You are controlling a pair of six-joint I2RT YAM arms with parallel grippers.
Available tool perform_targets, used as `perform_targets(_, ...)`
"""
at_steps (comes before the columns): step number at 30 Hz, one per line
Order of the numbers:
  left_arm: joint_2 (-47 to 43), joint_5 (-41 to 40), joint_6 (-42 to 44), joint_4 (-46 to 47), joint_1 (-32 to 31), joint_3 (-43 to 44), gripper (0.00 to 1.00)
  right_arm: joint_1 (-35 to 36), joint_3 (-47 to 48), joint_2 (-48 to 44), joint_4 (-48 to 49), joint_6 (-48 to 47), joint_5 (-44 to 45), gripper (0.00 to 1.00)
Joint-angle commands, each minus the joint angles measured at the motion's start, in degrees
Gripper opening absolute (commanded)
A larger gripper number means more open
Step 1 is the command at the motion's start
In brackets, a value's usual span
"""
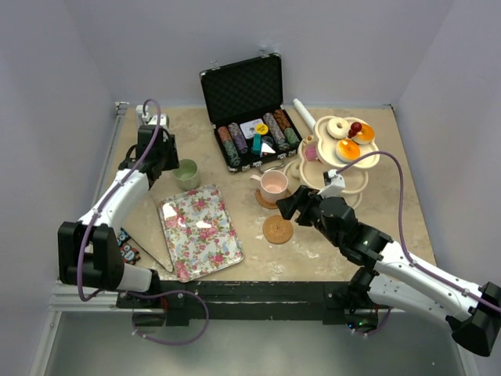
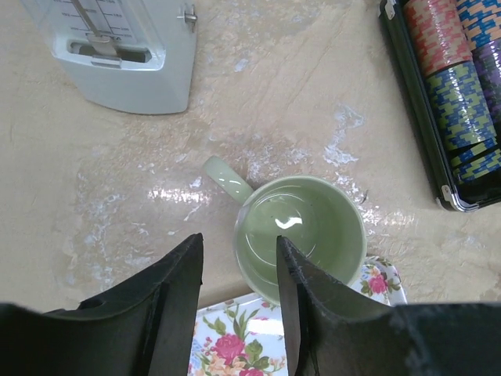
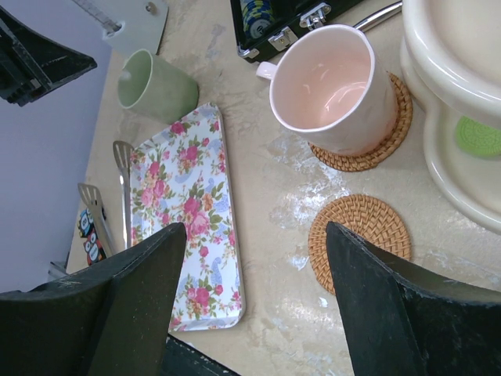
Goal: Serve the afternoon tea
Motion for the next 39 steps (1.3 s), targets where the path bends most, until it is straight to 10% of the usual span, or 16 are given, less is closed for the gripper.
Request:
perform_targets(1,0.76,1.42,-0.28,2.29,1.13,-0.77,0.46,0.10,0.28,-0.68,1.13,-0.46,1.22,0.77)
perform_targets(39,11.14,5.02,-0.81,3.17,2.90,3.00,0.24,0.10,-0.87,1.96,4.90,-1.07,-1.07,0.77)
